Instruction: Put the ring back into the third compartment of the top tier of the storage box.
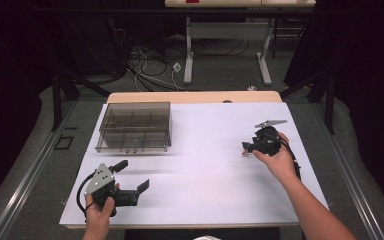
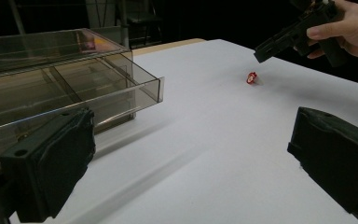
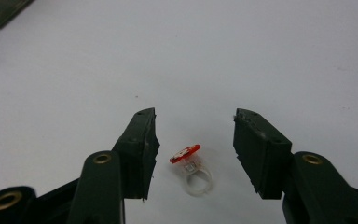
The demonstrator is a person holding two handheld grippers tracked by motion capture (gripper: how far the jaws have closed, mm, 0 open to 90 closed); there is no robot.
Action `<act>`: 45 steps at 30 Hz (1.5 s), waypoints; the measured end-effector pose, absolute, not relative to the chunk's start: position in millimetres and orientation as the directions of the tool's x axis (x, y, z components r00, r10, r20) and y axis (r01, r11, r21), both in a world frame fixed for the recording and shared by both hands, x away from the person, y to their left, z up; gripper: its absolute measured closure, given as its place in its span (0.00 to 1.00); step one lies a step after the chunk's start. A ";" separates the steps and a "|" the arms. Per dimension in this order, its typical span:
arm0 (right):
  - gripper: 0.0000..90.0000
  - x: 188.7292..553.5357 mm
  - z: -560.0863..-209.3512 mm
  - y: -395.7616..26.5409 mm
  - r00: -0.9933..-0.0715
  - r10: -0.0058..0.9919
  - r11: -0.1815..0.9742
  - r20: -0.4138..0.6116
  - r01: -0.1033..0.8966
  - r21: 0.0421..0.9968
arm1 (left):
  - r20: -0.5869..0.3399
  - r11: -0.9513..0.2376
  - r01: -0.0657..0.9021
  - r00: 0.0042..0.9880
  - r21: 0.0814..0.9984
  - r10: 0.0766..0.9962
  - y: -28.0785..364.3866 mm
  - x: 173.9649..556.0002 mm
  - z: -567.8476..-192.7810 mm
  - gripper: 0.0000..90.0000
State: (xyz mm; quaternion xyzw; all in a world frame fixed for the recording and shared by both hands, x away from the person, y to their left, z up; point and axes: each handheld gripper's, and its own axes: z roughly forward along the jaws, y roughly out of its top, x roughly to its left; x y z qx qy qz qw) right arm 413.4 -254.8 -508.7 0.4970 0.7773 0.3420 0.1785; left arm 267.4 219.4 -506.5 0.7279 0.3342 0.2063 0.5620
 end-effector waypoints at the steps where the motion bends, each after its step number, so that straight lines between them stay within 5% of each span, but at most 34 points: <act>1: 0.56 414.2 -510.0 -254.0 -0.439 0.895 0.266 0.075 0.662 0.700 | -0.076 -0.144 0.255 0.691 0.956 0.719 219.5 267.5 -506.7 0.01; 45: 0.64 429.9 -541.3 -241.4 -0.417 0.903 0.294 0.102 0.774 0.560 | -0.078 -0.147 0.263 0.687 0.954 0.722 221.2 268.4 -507.1 0.01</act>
